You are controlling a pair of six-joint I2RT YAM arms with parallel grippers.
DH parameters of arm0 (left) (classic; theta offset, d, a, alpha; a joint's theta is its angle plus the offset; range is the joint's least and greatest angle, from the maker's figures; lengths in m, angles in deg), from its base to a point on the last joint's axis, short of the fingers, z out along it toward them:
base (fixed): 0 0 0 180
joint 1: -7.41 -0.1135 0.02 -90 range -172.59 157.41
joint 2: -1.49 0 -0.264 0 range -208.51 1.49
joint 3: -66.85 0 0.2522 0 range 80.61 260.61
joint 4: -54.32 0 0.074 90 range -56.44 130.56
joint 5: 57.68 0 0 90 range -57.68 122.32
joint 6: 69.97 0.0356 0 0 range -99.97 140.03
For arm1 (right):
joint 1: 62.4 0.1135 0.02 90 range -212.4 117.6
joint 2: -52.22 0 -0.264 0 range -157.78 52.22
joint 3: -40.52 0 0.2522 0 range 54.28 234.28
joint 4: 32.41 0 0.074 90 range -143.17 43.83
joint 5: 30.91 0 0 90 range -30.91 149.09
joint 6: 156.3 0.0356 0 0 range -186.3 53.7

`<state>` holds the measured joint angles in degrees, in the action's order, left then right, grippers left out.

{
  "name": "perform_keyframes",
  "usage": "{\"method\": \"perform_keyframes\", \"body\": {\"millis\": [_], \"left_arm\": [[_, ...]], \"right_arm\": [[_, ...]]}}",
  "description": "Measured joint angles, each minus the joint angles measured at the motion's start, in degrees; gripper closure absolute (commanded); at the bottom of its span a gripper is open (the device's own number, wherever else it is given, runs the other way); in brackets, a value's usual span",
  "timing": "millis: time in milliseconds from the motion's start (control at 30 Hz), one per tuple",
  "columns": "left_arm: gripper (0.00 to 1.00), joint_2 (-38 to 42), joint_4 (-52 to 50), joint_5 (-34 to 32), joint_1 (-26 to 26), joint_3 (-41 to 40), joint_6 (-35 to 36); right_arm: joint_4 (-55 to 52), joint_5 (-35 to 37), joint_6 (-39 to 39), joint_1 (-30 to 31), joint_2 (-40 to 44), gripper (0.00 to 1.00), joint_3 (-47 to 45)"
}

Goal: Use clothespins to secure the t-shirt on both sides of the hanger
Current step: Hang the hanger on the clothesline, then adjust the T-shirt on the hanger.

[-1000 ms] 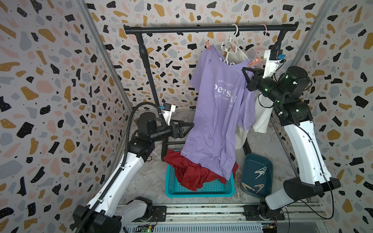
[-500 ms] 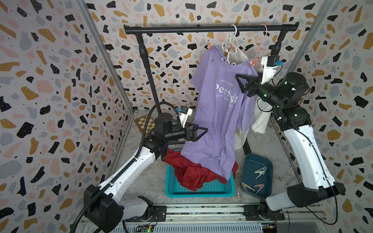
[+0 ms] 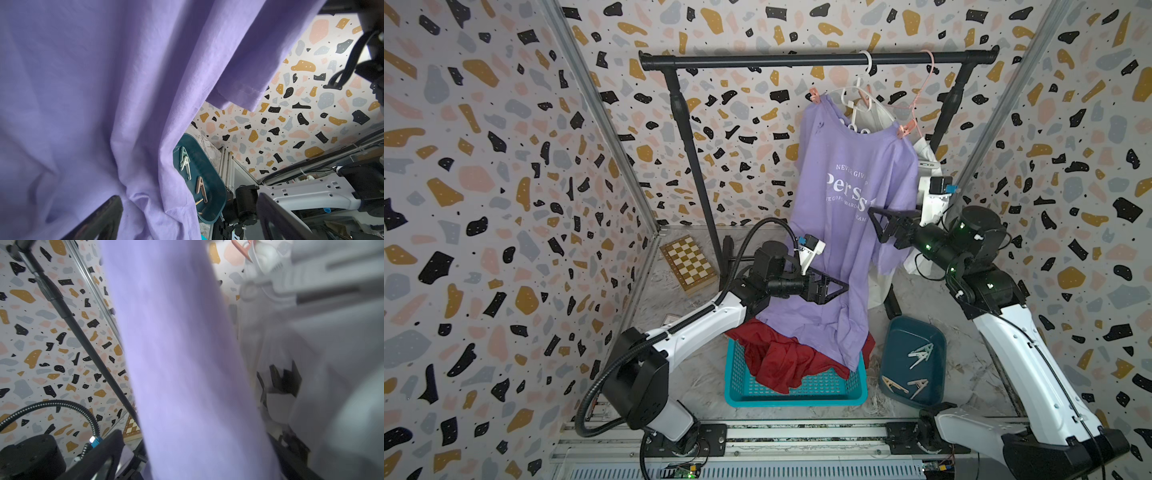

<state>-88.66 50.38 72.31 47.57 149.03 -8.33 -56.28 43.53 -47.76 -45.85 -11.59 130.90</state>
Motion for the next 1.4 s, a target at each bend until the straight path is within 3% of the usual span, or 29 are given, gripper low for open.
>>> {"method": "perform_keyframes", "body": {"millis": [200,533,800,1033,1167,1400], "left_arm": [[0.01,-9.1,3.8,0.9,1.5,6.9,-1.6],[0.01,-25.1,2.8,1.3,0.9,26.6,-1.6],[0.01,-34.5,-4.0,1.7,-3.4,45.5,0.4],[0.01,-42.6,-16.9,0.5,-8.5,66.4,6.8],[0.01,-43.6,-21.0,-1.0,-10.8,71.3,9.5],[0.01,-43.6,-23.7,-3.3,-13.2,72.0,13.2]], "right_arm": [[-2.4,2.1,3.0,0.1,7.1,0.0,-10.8],[-7.4,2.1,6.6,0.6,19.5,0.01,-23.7],[-10.3,2.2,8.1,0.6,25.4,0.0,-28.4],[-11.4,2.1,8.7,0.7,26.3,0.0,-30.6],[-11.4,2.0,8.9,0.7,26.3,0.01,-31.0],[-11.1,0.8,9.0,0.9,25.7,0.0,-31.7]]}}
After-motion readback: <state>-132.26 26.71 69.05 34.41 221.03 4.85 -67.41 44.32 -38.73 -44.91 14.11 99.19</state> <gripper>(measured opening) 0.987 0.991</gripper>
